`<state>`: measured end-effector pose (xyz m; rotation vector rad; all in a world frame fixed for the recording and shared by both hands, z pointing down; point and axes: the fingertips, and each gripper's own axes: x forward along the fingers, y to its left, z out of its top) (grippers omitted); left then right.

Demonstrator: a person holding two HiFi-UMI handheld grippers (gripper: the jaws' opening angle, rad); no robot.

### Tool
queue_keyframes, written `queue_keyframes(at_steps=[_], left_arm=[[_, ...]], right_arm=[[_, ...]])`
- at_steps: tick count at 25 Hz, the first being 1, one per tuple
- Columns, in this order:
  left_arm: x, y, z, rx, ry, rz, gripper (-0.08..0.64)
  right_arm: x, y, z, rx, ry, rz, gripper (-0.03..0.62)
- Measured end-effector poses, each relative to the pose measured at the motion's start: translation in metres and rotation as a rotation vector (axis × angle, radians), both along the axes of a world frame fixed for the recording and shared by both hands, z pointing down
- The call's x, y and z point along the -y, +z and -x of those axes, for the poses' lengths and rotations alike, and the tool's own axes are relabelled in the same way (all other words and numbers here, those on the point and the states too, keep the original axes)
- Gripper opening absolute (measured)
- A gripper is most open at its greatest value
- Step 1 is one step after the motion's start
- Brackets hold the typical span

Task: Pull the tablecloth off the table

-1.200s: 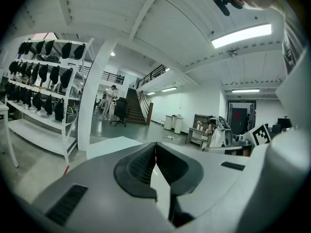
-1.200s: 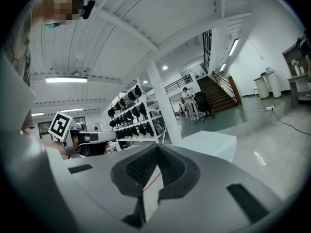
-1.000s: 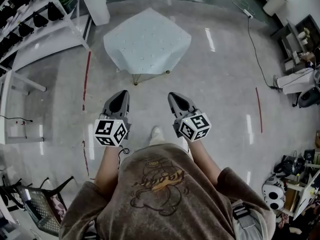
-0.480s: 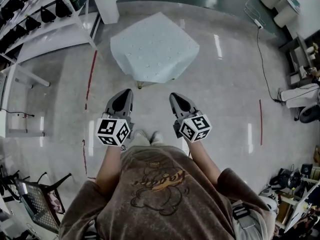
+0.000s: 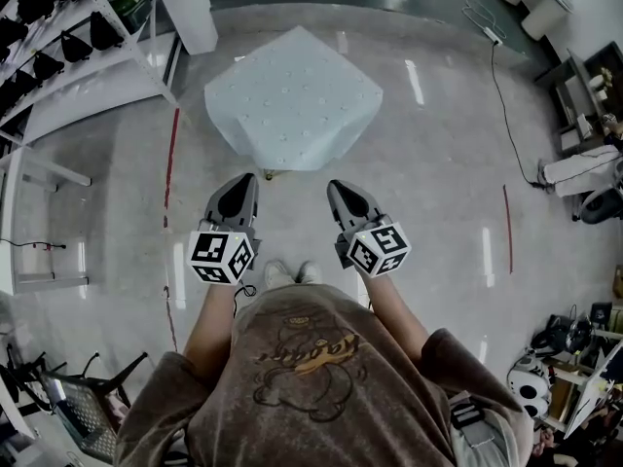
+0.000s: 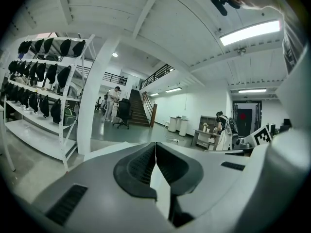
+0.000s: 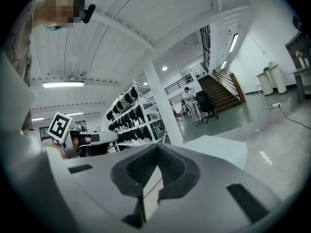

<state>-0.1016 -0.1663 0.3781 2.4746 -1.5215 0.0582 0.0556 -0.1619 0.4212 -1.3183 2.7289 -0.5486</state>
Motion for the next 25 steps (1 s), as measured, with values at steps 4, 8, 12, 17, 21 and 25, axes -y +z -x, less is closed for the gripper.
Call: queue_keyframes(at_steps=[4, 8, 12, 17, 21, 25], left_arm=[[0.014, 0.011, 0.005, 0.003, 0.008, 0.025, 0.02], [0.027, 0.023, 0.008, -0.005, 0.006, 0.045, 0.02], [0.041, 0.036, 0.011, -0.014, 0.009, 0.065, 0.02], [0.06, 0.055, 0.015, -0.017, 0.003, 0.073, 0.02], [0.074, 0.072, 0.018, -0.017, 0.001, 0.072, 0.02], [0.078, 0.09, 0.015, -0.025, 0.016, 0.082, 0.02]], right_arm=[[0.013, 0.009, 0.008, 0.007, 0.005, 0.021, 0.006], [0.023, 0.019, 0.016, 0.011, 0.002, 0.04, 0.006], [0.035, 0.03, 0.021, 0.01, 0.007, 0.059, 0.006], [0.05, 0.045, 0.025, 0.004, 0.009, 0.065, 0.006], [0.061, 0.06, 0.026, 0.003, 0.017, 0.062, 0.006], [0.067, 0.076, 0.025, 0.0, 0.025, 0.066, 0.006]])
